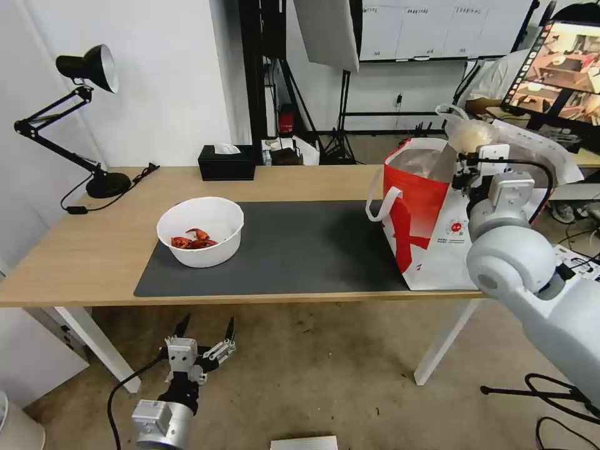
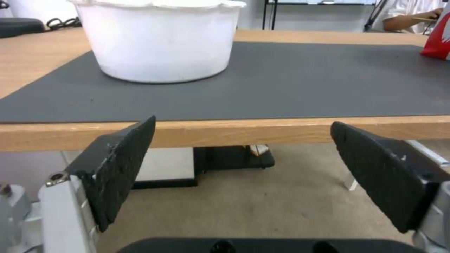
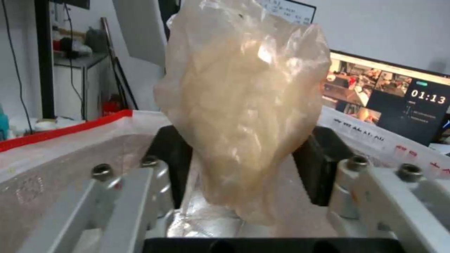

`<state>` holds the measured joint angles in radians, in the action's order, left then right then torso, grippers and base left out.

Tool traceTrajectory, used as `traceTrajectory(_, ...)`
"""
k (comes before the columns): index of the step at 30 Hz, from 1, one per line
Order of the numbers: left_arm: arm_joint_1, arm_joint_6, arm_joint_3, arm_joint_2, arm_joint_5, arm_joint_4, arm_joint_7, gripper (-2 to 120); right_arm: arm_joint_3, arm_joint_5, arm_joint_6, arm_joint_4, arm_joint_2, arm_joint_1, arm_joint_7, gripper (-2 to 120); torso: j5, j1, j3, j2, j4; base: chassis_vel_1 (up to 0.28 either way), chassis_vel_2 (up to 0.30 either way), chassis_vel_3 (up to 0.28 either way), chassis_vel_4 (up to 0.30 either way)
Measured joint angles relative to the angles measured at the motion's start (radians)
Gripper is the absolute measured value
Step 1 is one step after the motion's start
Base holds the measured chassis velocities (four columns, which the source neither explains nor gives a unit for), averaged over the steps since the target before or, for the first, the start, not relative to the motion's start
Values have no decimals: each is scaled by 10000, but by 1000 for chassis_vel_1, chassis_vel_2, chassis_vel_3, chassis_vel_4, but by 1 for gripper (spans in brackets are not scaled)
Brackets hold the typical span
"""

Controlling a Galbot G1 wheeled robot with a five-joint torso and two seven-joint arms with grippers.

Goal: Pick up the trash from the table and place it into the takeout bag.

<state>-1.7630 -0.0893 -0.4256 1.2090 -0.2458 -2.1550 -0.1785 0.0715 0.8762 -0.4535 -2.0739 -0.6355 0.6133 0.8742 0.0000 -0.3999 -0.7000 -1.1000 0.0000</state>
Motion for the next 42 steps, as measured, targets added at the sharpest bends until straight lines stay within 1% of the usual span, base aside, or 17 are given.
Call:
traceTrajectory(1, -1, 0, 3, 0, 0, -13, -1, 100, -7, 41, -1, 0, 19, -19, 22, 57, 0, -1, 0, 0, 0, 0, 0, 0, 0)
traceTrajectory(2, -1, 0, 3, 0, 0, -13, -1, 100, -7, 41, -1, 0, 19, -19, 22, 57, 0, -1, 0, 0, 0, 0, 0, 0, 0)
traceTrajectory(5, -21, 2, 6, -17, 1, -73, 1, 100, -19, 84, 0, -38, 32, -9, 68, 73, 0, 0, 0, 0, 0, 0, 0, 0, 0)
traceTrajectory(6, -21, 2, 6, -17, 1, -73, 1, 100, -19, 84, 0, -38, 32, -9, 68, 73, 0, 0, 0, 0, 0, 0, 0, 0, 0)
traceTrajectory(7, -25, 3, 5, -23, 2, -82, 1, 100, -20, 83, 0, -45, 32, 1, 77, 76, 0, 0, 0, -1, 0, 0, 0, 0, 0)
traceTrajectory(9, -37, 6, -5, -48, 2, -117, 2, 100, -29, 81, 5, -90, 27, 45, 89, 86, 1, 0, 0, 0, 0, 0, 0, 0, 0)
traceTrajectory(10, -37, 6, -5, -48, 2, -117, 2, 100, -29, 81, 5, -90, 27, 45, 89, 86, 1, 0, 0, 0, 0, 0, 0, 0, 0)
traceTrajectory(13, -43, 9, -12, -56, 2, -137, 3, 100, -33, 77, 16, -173, 41, 108, 95, 99, 0, 0, 0, 0, 0, 0, 0, 0, 0)
traceTrajectory(24, -26, 13, -8, -91, -5, -185, 5, 100, -20, 73, 44, -296, 136, 271, 96, 100, 0, 0, 0, 0, 0, 0, 0, 0, 0)
traceTrajectory(42, -54, 15, -30, -42, 17, -256, 5, 100, 105, 54, 132, -494, 45, 363, 45, 100, 0, 0, 0, 0, 0, 0, 0, 0, 0)
